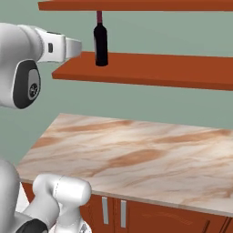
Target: Get the candle and the wine from the cabinet and move them to the dining counter.
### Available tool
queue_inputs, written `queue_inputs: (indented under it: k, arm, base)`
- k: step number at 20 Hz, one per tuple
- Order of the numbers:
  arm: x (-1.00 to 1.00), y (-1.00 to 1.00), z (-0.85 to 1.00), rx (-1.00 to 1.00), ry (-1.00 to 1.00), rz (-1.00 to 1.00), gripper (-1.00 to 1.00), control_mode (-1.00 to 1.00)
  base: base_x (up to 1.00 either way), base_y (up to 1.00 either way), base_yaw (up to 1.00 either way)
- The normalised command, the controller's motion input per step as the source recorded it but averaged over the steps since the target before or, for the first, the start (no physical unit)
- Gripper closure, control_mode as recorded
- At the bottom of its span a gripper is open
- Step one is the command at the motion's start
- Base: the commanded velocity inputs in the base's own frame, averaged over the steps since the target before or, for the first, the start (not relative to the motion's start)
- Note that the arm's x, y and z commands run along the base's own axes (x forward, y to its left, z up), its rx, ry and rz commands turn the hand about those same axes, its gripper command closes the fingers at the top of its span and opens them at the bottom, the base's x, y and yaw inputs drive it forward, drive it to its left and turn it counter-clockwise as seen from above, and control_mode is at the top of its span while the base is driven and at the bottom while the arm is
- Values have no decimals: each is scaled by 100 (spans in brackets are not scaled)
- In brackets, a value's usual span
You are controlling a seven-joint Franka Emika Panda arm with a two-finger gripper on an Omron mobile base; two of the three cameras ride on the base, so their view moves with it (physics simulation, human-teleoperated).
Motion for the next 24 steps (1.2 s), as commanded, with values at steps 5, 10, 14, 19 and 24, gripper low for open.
queue_inputs:
  k: [5, 10, 14, 19, 24]
  arm:
    - [33, 0, 0, 0, 0, 0, -100, -100]
    - [28, 0, 0, 0, 0, 2, -100, -100]
    - [30, 0, 0, 0, 0, 1, -100, -100]
    - [19, 0, 0, 0, -1, 3, -100, -100]
    - [8, 0, -6, 0, -1, 5, -100, -100]
  base:
    - [0, 0, 0]
    - [0, 0, 0]
    - [0, 0, 0]
    - [0, 0, 0]
    - [0, 0, 0]
